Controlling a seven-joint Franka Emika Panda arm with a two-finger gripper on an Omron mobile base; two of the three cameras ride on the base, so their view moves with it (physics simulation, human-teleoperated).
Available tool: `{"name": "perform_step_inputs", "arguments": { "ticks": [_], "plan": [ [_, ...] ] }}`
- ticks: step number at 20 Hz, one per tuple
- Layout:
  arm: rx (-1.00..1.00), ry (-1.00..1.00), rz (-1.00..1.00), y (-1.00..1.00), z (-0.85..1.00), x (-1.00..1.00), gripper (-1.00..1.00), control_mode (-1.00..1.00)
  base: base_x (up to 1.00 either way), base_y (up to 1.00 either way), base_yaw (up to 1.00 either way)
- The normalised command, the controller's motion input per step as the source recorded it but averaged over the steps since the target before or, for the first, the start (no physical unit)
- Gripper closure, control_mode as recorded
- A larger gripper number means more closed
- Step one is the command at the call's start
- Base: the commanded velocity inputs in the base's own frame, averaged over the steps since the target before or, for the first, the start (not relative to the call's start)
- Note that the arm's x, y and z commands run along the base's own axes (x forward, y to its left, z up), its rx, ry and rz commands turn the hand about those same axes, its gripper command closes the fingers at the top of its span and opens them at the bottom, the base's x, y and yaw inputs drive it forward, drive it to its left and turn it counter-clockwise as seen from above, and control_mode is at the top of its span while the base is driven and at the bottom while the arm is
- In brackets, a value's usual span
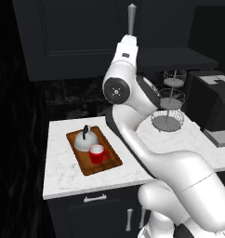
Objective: Pick the kettle from the counter and place it on the tray. Then pick the mug from the cabinet and place it on the tray. Then close the cabinet doors.
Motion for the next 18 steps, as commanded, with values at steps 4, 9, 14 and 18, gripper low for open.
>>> {"name": "perform_step_inputs", "arguments": {
  "ticks": [4, 9, 14, 18],
  "plan": [
    [0.18, 0.07, -0.09, -0.79, 0.00, -0.51, 1.00, -1.00, 0.00, 0.00, 0.00],
    [0.32, 0.00, 0.00, -0.65, 0.00, -0.15, 1.00, -1.00, 0.00, 0.00, 0.00],
    [0.54, -0.10, -0.20, -0.46, 0.01, -0.46, 1.00, -1.00, 0.00, 0.00, 0.00],
    [0.70, -0.08, -0.42, -0.44, 0.00, -0.53, 1.00, -1.00, 0.00, 0.00, 0.00]
  ]
}}
